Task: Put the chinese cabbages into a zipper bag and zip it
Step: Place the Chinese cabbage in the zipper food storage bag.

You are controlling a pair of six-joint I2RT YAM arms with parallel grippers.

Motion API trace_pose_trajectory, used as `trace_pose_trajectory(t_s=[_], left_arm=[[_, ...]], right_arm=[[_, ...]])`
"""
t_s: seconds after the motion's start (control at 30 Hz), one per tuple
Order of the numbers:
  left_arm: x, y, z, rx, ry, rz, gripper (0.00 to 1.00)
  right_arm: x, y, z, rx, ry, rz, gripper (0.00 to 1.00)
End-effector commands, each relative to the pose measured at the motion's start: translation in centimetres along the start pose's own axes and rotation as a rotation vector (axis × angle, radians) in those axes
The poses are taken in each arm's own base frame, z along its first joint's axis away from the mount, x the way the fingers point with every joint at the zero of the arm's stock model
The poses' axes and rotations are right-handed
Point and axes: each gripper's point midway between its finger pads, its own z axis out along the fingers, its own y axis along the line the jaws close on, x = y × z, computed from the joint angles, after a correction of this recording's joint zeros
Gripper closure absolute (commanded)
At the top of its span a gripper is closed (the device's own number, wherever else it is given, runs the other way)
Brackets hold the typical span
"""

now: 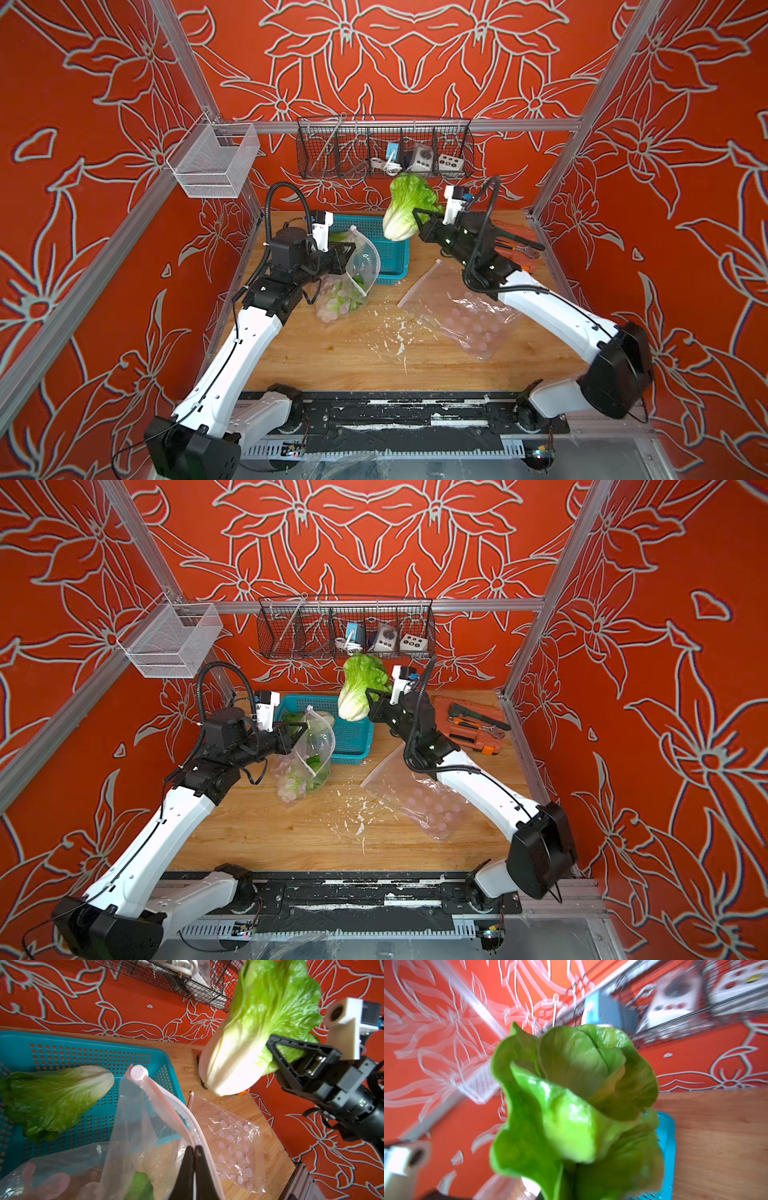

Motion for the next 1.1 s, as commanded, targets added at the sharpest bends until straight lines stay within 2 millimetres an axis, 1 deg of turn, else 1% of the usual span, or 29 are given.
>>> trace_pose_trajectory(t_s=[0.0,0.07,0.13,0.3,0.33,0.43,0.53,0.63,0.73,0.83,0.9,1.0,1.03,1.07], left_arm=[[-2.8,-1.9,-0.4,0.035,-0.092,0.041,1.00],[-3.2,-2.2,-0.4,0.040,-0.102,0.038,1.00],[-3.8,-2.6,-0.6,0.049,-0.119,0.035,1.00],[-4.8,-3.2,-1.1,0.059,-0.147,0.037,1.00],[-4.8,-3.2,-1.1,0.058,-0.147,0.038,1.00],[-4.6,-3.1,-1.0,0.055,-0.145,0.035,1.00],[-4.4,-3.1,-0.8,0.062,-0.146,0.027,1.00],[-4.0,-3.1,-0.3,0.073,-0.138,0.018,1.00],[-3.3,-3.5,0.4,0.086,-0.122,0.013,1.00],[-2.8,-4.0,1.1,0.096,-0.110,0.018,1.00],[-2.7,-4.3,1.3,0.102,-0.107,0.025,1.00],[-2.6,-4.3,1.7,0.103,-0.102,0.033,1.00],[-2.5,-4.3,1.8,0.099,-0.098,0.038,1.00],[-2.5,-4.2,1.8,0.094,-0.096,0.045,1.00]], right_arm=[[-3.9,2.7,-2.4,-0.059,-0.221,0.210,1.00],[-3.3,3.7,-3.1,-0.064,-0.225,0.257,1.00],[-2.1,4.2,-3.4,-0.042,-0.222,0.292,1.00],[1.7,4.1,-3.0,0.017,-0.180,0.345,1.00],[2.4,4.4,-2.9,0.019,-0.164,0.332,1.00],[4.8,4.8,-3.0,0.047,-0.114,0.257,1.00],[8.0,4.3,-3.1,0.092,-0.054,0.142,1.00],[10.9,3.3,-3.0,0.119,0.007,0.063,1.00],[12.9,2.5,-3.0,0.129,0.057,0.020,1.00],[13.9,3.2,-2.8,0.105,0.115,-0.020,1.00],[14.7,4.7,-2.2,0.049,0.172,-0.072,1.00],[17.6,5.2,-1.7,0.026,0.327,-0.154,1.00],[18.6,5.2,-1.9,0.008,0.374,-0.181,1.00],[19.3,5.0,-2.2,0.003,0.407,-0.207,1.00]])
